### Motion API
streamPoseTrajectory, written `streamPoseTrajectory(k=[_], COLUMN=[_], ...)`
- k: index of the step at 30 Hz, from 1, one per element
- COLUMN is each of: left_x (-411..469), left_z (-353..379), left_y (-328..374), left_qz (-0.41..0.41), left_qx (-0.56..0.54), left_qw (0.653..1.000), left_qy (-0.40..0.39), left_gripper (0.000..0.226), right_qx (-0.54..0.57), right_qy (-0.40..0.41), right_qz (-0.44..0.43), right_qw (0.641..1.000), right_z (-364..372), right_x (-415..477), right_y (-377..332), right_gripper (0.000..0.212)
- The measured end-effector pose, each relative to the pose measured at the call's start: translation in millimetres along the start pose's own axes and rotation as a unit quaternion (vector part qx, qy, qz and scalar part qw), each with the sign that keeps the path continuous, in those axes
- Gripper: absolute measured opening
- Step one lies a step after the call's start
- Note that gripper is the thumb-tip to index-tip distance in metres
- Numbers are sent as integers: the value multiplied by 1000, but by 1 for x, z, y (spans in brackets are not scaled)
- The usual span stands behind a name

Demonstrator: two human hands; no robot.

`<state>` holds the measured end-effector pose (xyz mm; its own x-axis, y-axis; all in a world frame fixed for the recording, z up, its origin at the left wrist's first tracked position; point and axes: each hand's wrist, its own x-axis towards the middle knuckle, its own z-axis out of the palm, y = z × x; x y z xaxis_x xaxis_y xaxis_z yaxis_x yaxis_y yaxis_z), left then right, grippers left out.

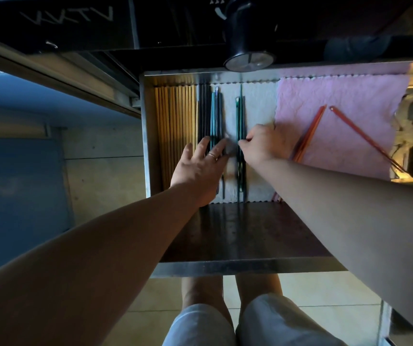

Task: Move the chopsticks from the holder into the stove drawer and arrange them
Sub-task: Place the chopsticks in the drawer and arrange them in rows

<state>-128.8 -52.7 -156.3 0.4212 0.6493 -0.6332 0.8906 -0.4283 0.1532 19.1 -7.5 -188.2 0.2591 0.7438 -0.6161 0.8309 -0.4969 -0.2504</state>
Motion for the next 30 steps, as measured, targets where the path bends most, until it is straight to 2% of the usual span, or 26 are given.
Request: streamPoseTrajectory(k=[6, 11, 14, 20, 23, 28, 30], left_x=[-4, -3, -4, -4, -6, -9, -9], left_z=[2, 9, 12, 16, 15, 14, 13], left_y=[-3, -5, -5, -6, -6, -7, -7], left_qz=[-3, -36, -31, -29, -35, -41, -46], left_qx=[-17, -81, -80, -86, -100, -110, -110], left_qw=[1000, 996, 996, 996, 994, 992, 992], left_qy=[-22, -16, -22, -20, -27, -39, -38], left_gripper=[86, 89, 89, 88, 86, 83, 84], right_qx=[7, 5, 8, 52, 93, 87, 100], right_qy=[-22, -31, -30, 29, 20, -50, -52], right_qz=[52, 52, 54, 2, -19, -28, -16], right_qw=[998, 998, 998, 998, 995, 995, 993], right_z=[-3, -2, -3, -7, -4, 3, 4], right_x=[3, 4, 3, -6, -8, -6, -6], right_y=[-3, -3, -2, -3, -11, -25, -24], right_gripper=[24, 25, 27, 23, 16, 20, 21])
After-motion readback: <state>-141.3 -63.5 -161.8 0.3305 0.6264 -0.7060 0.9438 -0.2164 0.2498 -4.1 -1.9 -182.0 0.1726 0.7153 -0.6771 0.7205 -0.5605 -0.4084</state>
